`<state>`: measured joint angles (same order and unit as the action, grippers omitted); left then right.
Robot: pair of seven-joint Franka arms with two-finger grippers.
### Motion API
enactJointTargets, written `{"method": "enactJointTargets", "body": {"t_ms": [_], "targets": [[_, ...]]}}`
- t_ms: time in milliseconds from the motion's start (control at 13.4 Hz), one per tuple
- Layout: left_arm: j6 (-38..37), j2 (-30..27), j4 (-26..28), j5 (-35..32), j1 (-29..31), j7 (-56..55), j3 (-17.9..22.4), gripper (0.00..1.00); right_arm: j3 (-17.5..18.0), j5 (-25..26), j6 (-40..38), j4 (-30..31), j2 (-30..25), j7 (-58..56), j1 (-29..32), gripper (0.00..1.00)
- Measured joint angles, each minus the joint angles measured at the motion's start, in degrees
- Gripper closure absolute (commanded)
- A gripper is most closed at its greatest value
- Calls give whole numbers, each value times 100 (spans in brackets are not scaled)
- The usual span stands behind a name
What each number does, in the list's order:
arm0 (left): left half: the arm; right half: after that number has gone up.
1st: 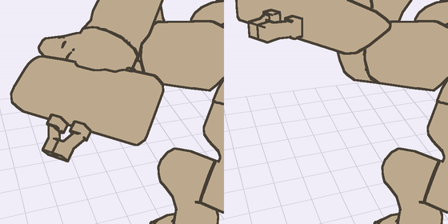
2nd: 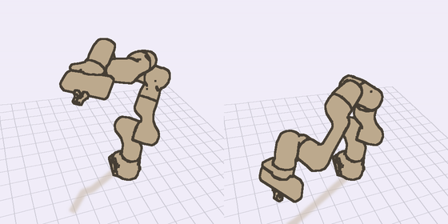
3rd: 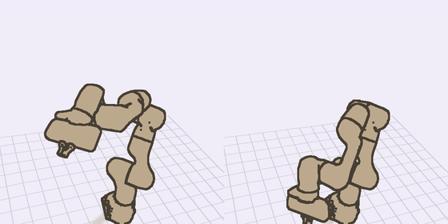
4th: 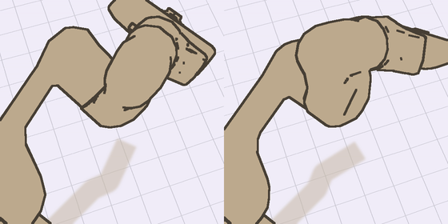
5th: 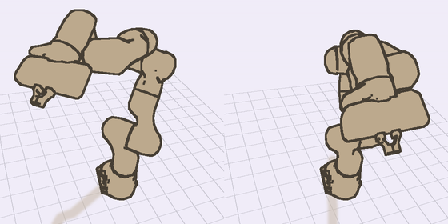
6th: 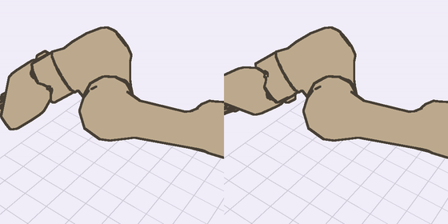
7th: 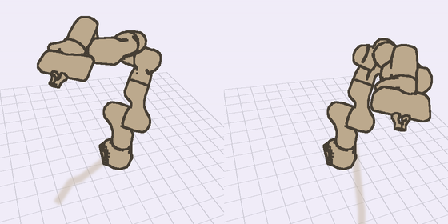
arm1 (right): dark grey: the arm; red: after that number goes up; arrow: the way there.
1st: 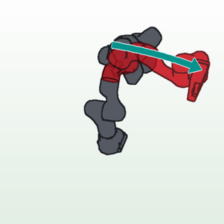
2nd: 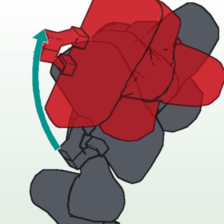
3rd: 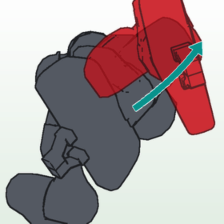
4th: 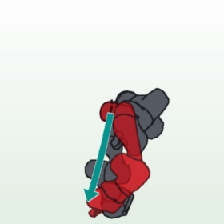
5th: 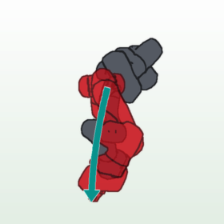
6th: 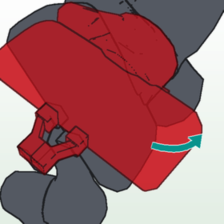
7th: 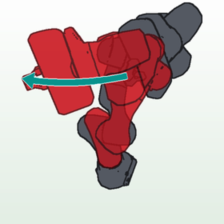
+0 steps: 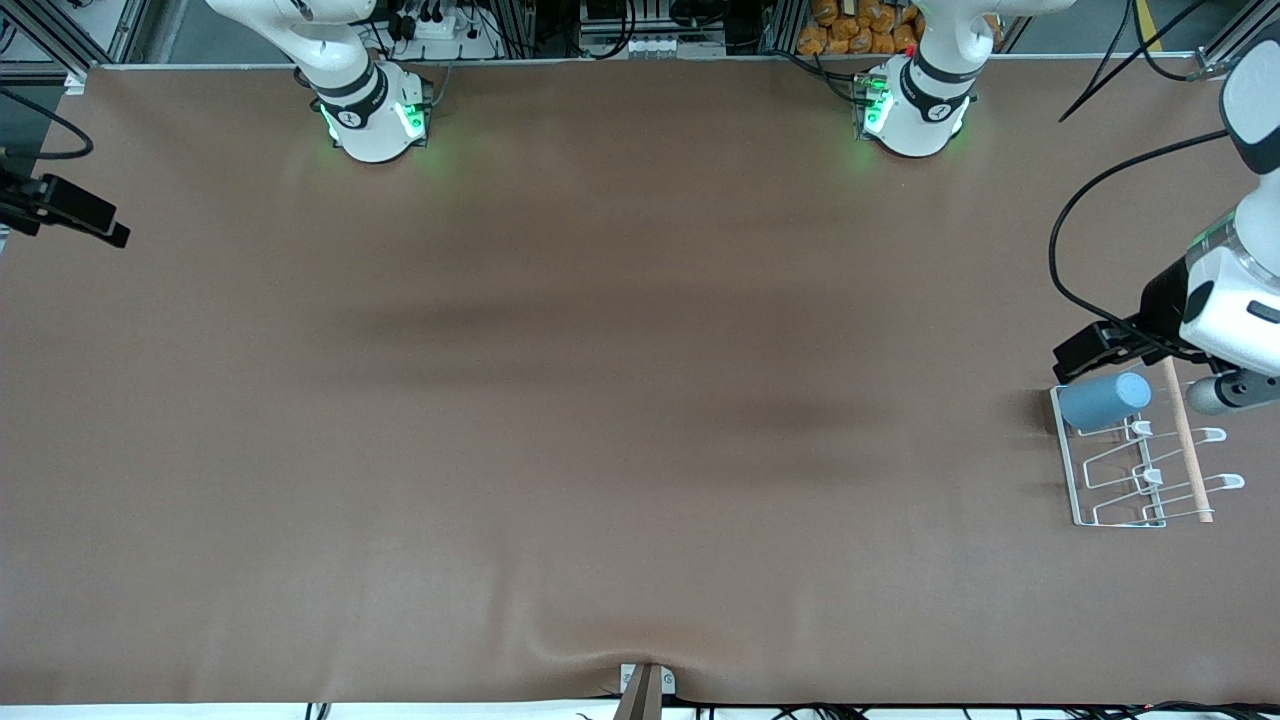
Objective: Transfer cup to left arm and place on rack
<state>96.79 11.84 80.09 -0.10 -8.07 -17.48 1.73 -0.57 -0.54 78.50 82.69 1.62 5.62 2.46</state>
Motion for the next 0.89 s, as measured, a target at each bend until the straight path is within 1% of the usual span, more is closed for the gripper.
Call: {"method": "enactJointTargets", "body": {"t_ms": [74,298,595,893], "targets": [[-9,-80,102,105,-71,125,113,0,11,0,9,0,41,1,-10,0],[-10,-270,344,165,-3,331,237,0,5,0,9,-3,69,3,-8,0],[-29,-453,435,165,92,450,245,0,-23,9,-304,-60,57,4,5,0],[-109,-862,768,165,92,450,246,0,-35,14,-377,-79,41,4,6,0]]}}
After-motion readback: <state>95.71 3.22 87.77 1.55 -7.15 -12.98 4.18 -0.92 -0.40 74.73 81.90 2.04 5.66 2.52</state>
